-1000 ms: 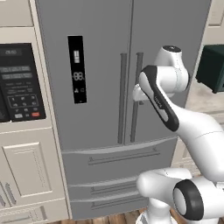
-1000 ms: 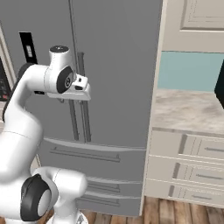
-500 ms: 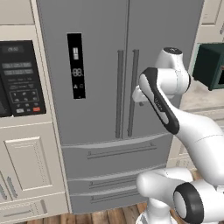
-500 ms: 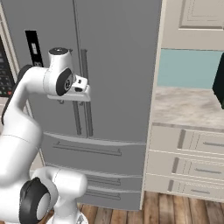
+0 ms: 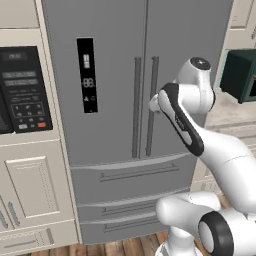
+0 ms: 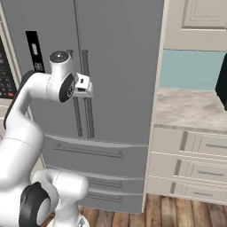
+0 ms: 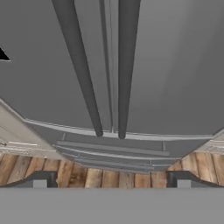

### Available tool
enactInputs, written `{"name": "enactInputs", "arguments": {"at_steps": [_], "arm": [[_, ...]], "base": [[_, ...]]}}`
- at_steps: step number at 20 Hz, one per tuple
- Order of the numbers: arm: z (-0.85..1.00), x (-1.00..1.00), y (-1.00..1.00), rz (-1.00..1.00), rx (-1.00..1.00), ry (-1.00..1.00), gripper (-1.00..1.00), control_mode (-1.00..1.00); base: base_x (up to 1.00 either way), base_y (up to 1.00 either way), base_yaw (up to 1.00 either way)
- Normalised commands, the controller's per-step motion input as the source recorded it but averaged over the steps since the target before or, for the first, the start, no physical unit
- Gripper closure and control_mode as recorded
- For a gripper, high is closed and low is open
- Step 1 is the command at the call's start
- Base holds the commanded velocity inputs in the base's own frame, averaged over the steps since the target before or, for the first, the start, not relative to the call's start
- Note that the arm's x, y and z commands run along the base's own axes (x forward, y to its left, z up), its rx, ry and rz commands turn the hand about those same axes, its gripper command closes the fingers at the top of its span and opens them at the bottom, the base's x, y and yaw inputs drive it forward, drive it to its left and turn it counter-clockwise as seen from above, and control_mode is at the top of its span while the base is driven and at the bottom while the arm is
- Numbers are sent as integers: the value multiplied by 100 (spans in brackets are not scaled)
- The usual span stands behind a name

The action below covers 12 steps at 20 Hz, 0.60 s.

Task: Open the fridge, grab two sodas, and place both sodas inside the bowl with ice on the dining counter.

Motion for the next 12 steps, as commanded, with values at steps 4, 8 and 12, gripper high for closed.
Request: {"name": "enactInputs", "arguments": {"at_steps": [4,8,12], "arm": [[9,34,25,-6,-1,-14,-100,-100],[5,38,10,-18,-2,2,-100,-100],[0,37,-33,-5,0,3,-100,-100]], "base": [[0,0,0],[0,0,0],[0,0,0]]}}
